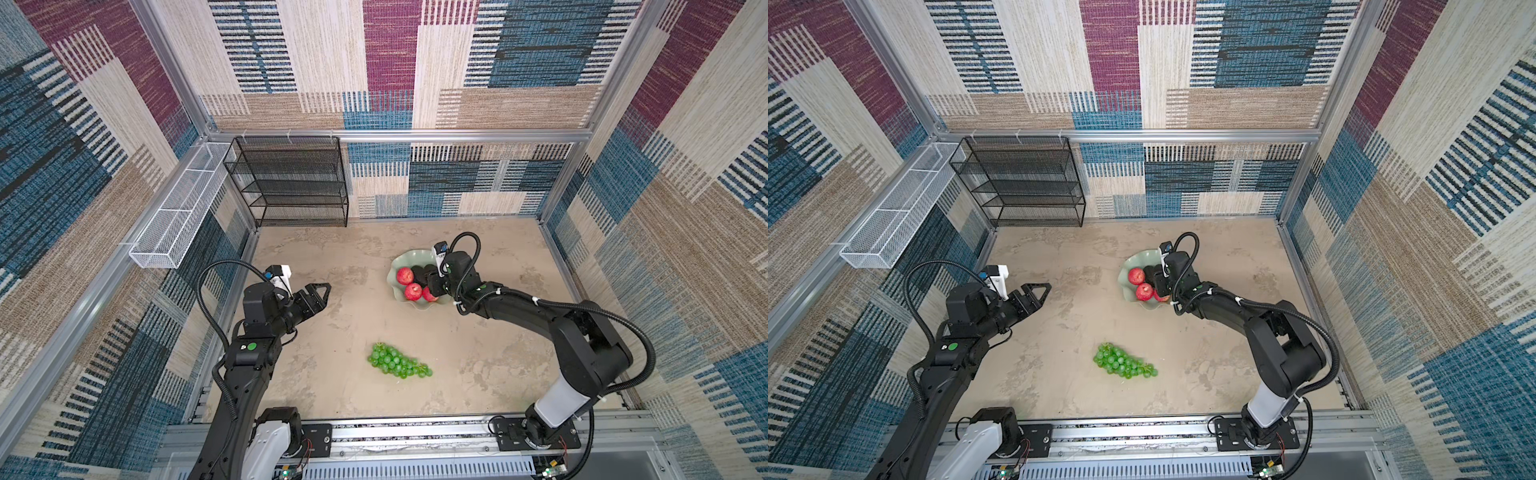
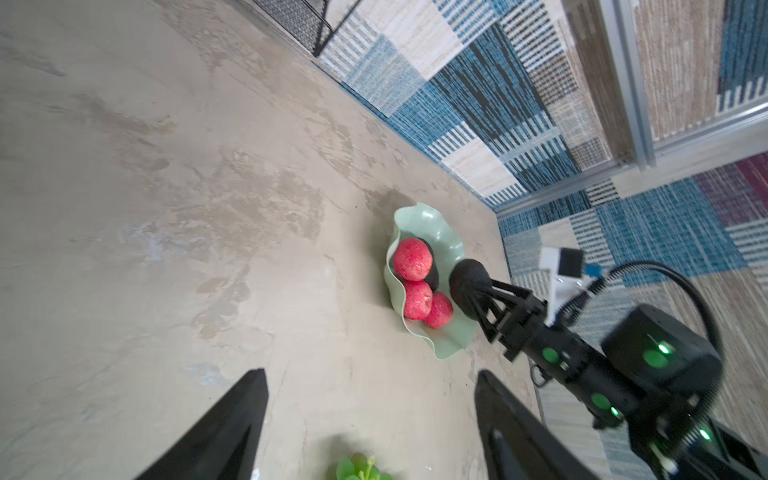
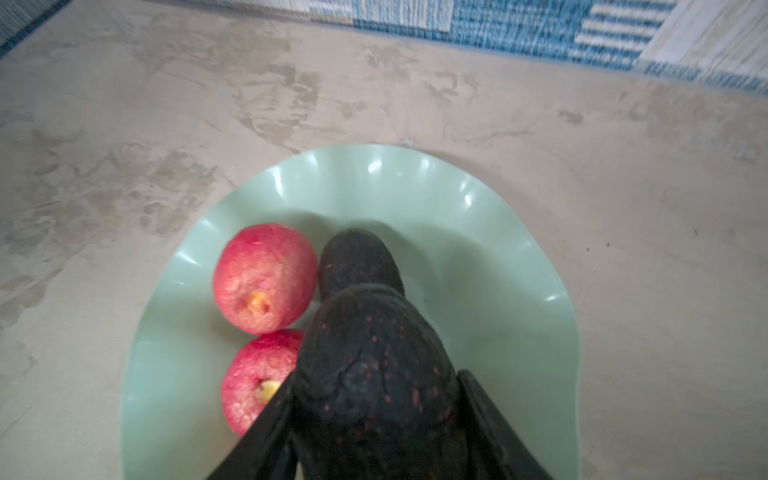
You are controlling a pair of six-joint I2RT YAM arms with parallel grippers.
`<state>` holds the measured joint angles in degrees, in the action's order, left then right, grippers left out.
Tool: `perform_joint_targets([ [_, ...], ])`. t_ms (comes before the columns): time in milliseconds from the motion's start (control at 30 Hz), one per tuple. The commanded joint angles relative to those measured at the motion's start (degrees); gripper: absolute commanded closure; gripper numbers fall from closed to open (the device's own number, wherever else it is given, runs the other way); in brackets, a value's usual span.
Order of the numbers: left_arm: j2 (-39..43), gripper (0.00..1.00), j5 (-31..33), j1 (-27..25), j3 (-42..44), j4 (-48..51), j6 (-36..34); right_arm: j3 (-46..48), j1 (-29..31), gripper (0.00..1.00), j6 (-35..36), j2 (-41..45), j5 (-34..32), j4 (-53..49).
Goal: Place and organize the fake fruits in the fruit bowl
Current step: 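Carry the avocado into the bowl with the right gripper and release, then reach the right gripper to the green grapes and grasp the bunch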
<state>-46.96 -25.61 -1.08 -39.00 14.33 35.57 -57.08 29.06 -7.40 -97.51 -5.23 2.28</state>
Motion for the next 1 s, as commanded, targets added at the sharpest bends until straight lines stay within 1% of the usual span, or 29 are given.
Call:
perform_joint_targets([
  [0,0.11,0.18,1.46,-2.96,-0.28,-2.02,-1.26,-2.61,-1.41,0.52,-1.79,-3.43,-2.30,1.89],
  [167,0.11,0.18,3.26,-7.78,-0.60,-2.07,-2.64,-5.88,-2.58,0.50,-1.96,-8.89,-3.89,2.11],
  [300,0.21,0.19,4.16,-9.59,-0.86,-2.02,-4.11,-6.11,-3.27,0.49,-2.65,-10.26,-3.27,2.72],
  [367,0.07,0.19,4.41,-9.81,-0.85,-2.07,-4.41,-6.29,-3.39,0.44,-2.96,-10.57,-3.04,2.57],
  [467,-0.27,0.19,4.60,-9.99,-0.56,-2.48,-4.48,-5.96,-3.39,0.31,-3.30,-9.75,-2.48,2.44],
  [500,-0.41,0.19,4.69,-9.99,-0.50,-2.66,-4.50,-5.28,-3.39,0.28,-3.32,-8.80,-2.35,2.70],
  [633,-0.34,0.19,5.92,-9.99,-0.10,-2.77,-5.01,-3.65,-3.39,0.19,-2.94,-3.07,-1.93,1.76],
  [733,0.31,0.18,7.05,-9.97,-0.11,-2.83,-5.74,-0.38,-3.39,0.15,-2.72,3.07,2.30,1.76],
  [833,1.00,0.18,7.28,-9.99,-0.11,-3.54,-6.67,6.39,-2.81,0.11,-1.63,10.60,11.07,5.21],
  [900,1.35,0.18,7.24,-9.99,-0.17,-3.94,-7.44,12.51,-0.93,0.09,0.43,16.42,18.50,8.82],
  [967,1.60,0.18,6.92,-9.99,-0.37,-4.11,-8.08,17.93,3.59,0.08,4.25,21.10,23.22,12.42],
])
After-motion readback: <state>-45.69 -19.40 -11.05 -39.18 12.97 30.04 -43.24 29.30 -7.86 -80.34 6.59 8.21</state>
